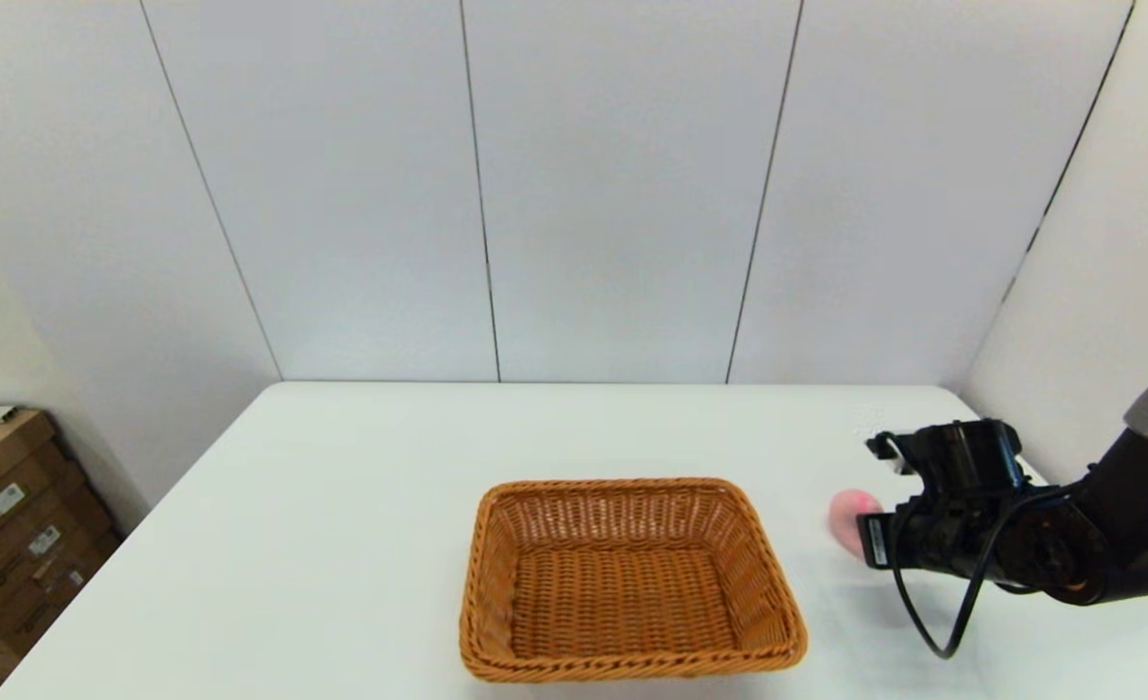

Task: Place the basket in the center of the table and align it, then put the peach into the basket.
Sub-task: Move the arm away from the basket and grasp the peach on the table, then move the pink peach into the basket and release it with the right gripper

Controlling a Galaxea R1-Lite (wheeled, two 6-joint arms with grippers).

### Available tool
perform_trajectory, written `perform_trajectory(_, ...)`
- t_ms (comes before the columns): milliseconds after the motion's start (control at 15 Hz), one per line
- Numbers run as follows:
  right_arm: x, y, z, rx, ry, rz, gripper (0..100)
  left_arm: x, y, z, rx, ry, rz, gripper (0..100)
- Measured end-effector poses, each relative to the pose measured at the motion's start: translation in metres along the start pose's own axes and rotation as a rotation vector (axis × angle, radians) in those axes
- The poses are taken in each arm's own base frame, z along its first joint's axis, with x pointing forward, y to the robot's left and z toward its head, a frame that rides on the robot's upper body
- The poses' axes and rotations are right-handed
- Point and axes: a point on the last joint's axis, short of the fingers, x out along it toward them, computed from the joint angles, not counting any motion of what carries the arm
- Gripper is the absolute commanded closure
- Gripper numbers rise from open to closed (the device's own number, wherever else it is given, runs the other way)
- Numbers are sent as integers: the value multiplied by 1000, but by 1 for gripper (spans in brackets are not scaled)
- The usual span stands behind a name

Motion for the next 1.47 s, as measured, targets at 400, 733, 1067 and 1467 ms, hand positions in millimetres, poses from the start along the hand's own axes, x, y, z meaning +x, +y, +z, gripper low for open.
perform_trajectory(400,-39,9,23,12,-197,31,100,0,0,0,0,-1,0,0)
perform_trajectory(733,-127,52,57,-63,-335,166,100,0,0,0,0,-1,0,0)
perform_trajectory(1067,-169,124,38,-251,-342,401,100,0,0,0,0,-1,0,0)
perform_trajectory(1467,-146,184,8,-408,-215,503,100,0,0,0,0,-1,0,0)
